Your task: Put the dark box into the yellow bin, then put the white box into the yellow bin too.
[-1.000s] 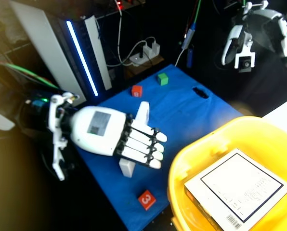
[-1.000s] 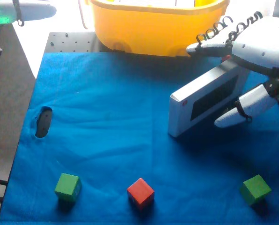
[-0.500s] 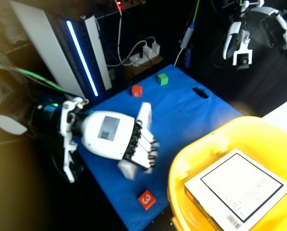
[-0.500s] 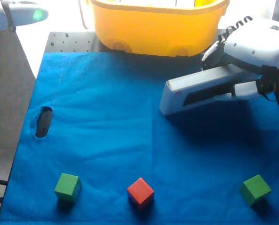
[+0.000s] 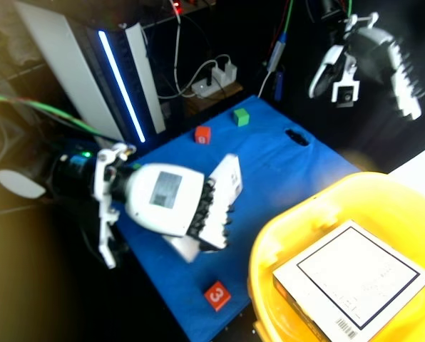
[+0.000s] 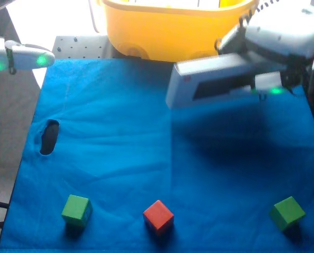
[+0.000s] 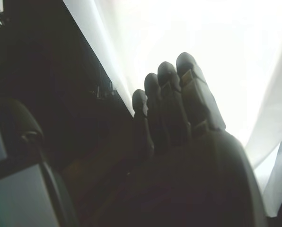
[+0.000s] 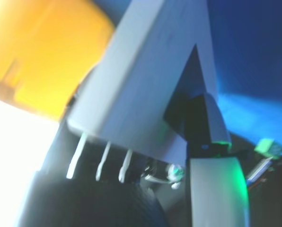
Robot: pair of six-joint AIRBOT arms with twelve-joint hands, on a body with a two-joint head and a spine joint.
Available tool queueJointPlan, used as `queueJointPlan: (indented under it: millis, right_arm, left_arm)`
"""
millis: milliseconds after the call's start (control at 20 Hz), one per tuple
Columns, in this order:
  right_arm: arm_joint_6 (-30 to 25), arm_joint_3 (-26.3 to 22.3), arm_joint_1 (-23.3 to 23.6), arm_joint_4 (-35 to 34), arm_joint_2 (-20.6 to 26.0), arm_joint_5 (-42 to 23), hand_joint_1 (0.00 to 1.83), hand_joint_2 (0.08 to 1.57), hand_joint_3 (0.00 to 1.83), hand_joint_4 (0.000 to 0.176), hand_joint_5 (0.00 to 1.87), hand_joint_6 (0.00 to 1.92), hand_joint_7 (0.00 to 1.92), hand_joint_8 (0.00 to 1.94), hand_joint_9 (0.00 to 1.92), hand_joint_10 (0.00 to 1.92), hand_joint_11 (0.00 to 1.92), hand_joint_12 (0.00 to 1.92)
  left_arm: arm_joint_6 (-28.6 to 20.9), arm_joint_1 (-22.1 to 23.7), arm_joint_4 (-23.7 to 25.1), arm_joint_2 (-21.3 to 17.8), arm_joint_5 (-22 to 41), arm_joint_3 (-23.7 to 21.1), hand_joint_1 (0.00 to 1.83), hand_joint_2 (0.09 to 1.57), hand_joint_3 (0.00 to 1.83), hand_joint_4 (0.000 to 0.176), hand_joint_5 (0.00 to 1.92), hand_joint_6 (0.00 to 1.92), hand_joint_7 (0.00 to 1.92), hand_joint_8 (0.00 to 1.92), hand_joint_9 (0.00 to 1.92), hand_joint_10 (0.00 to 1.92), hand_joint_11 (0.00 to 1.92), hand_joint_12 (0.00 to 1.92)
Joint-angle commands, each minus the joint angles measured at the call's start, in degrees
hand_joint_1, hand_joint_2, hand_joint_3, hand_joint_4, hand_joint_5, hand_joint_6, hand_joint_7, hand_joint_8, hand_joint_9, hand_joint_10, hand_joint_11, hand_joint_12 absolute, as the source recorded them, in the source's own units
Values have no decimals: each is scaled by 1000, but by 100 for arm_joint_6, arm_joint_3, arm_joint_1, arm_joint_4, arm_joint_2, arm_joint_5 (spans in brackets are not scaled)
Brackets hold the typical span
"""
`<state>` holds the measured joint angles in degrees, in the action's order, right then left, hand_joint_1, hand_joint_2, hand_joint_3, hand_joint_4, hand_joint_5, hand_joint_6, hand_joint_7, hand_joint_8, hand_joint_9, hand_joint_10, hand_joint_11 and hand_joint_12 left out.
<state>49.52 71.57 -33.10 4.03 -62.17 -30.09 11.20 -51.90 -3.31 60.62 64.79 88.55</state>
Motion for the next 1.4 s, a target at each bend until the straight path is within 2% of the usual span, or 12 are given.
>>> queueJointPlan:
  millis: [0, 50, 200, 300, 550, 600, 750, 900, 1050, 1200, 1300, 1350]
  right_arm:
    - [-2, -10, 117, -80, 17, -670, 1276, 1094, 0, 0, 1017, 697, 1071, 1076, 1019, 1073, 903, 1502]
    - [-2, -25, 205, -79, 31, -671, 1278, 1088, 0, 0, 1026, 694, 1082, 1052, 1034, 1049, 915, 1498]
    - [-2, -31, 439, -70, 21, -672, 1287, 1065, 0, 0, 1040, 675, 1169, 889, 1116, 950, 960, 1499]
    - [-2, -41, 587, -69, 18, -673, 1286, 1068, 0, 0, 1035, 658, 1165, 905, 1161, 941, 997, 1517]
    - [-2, -107, 971, 70, 3, -675, 1288, 1055, 0, 0, 1012, 771, 1232, 739, 1212, 810, 1018, 1477]
    - [-2, -124, 1017, 91, 7, -676, 1289, 1055, 0, 0, 1011, 765, 1235, 737, 1238, 797, 1051, 1449]
    - [-2, -135, 1128, 98, 13, -689, 1287, 1043, 0, 0, 1080, 646, 1229, 759, 1249, 739, 1089, 1417]
    - [1, -90, 1287, 124, 1, -698, 1289, 1027, 0, 0, 1105, 621, 1288, 635, 1280, 609, 948, 1439]
    - [3, 21, 1372, 140, -44, -702, 1290, 1029, 0, 0, 1106, 612, 1270, 676, 1308, 588, 1067, 1404]
    - [4, 66, 1492, 145, -45, -705, 1292, 1038, 0, 0, 1090, 619, 1239, 749, 1304, 622, 1123, 1304]
    - [60, 91, 1599, 145, -45, -706, 1287, 1043, 1, 0, 1071, 666, 1228, 757, 1281, 658, 1116, 1325]
    - [113, 111, 1646, 145, -46, -706, 1283, 1042, 0, 0, 1066, 694, 1240, 714, 1276, 639, 1120, 1297]
  left_arm:
    - [-20, 20, -255, 34, 668, 6, 1111, 771, 0, 35, 304, 0, 367, 0, 365, 1, 261, 28]
    - [-3, -38, -303, 73, 659, 6, 1115, 783, 5, 43, 293, 0, 336, 0, 338, 0, 232, 16]
    - [37, -288, -494, 253, 657, 35, 1153, 801, 10, 14, 299, 4, 339, 8, 357, 9, 279, 37]
    - [36, -331, -503, 336, 609, 49, 1130, 780, 0, 28, 282, 0, 326, 4, 362, 10, 292, 43]
    - [37, -417, -505, 428, 585, 62, 1089, 781, 2, 19, 282, 3, 369, 13, 379, 11, 289, 40]
    - [36, -427, -512, 442, 585, 65, 1104, 785, 3, 1, 289, 5, 366, 10, 377, 9, 284, 38]
    - [36, -485, -577, 502, 593, 101, 1118, 792, 5, 0, 279, 1, 343, 0, 351, 0, 266, 31]
    - [36, -526, -622, 590, 597, 161, 1118, 797, 5, 33, 289, 4, 319, 0, 306, 0, 223, 13]
    - [36, -531, -622, 673, 597, 212, 1113, 804, 6, 15, 264, 0, 306, 0, 295, 0, 232, 17]
    - [35, -536, -622, 706, 602, 229, 1100, 788, 0, 40, 297, 12, 292, 0, 306, 5, 252, 26]
    - [34, -536, -622, 717, 627, 226, 1112, 789, 0, 7, 284, 4, 284, 0, 312, 6, 256, 28]
    - [34, -536, -622, 719, 638, 223, 1103, 787, 0, 9, 276, 0, 268, 0, 310, 5, 257, 29]
